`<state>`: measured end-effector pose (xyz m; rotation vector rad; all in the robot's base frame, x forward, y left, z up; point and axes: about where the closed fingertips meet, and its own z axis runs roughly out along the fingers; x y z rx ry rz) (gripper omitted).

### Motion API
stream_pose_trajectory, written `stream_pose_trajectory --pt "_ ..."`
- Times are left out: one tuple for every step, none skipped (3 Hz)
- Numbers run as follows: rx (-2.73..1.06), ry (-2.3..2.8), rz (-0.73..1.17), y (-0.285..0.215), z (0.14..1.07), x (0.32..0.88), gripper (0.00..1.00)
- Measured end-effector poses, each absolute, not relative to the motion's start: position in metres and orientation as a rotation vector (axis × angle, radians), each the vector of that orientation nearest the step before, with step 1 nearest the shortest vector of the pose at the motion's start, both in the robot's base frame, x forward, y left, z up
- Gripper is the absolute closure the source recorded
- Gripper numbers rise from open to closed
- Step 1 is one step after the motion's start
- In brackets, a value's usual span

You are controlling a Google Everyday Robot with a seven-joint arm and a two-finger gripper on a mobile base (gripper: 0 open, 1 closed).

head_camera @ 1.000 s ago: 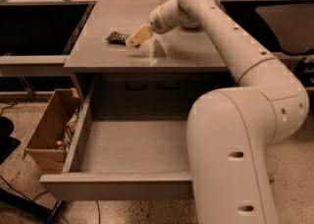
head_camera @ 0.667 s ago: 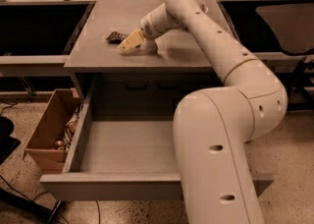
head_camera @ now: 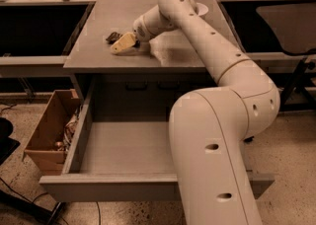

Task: Place rxbar chocolate into top drawer

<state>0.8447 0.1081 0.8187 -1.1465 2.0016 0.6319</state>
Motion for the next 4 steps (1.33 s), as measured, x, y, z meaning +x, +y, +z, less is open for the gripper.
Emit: stream_pose_trajectory --pt "-1.147 2.002 0.632 0.1081 0.8187 0.8447 0.62" --pt "-1.147 2.002 0.632 0.1081 0.8187 0.8447 0.85" --pt "-1.147 2.002 0.632 0.1081 0.8187 0.8447 1.0" --pt "-1.147 2.002 0.632 0.1079 0.8263 0.8447 1.0"
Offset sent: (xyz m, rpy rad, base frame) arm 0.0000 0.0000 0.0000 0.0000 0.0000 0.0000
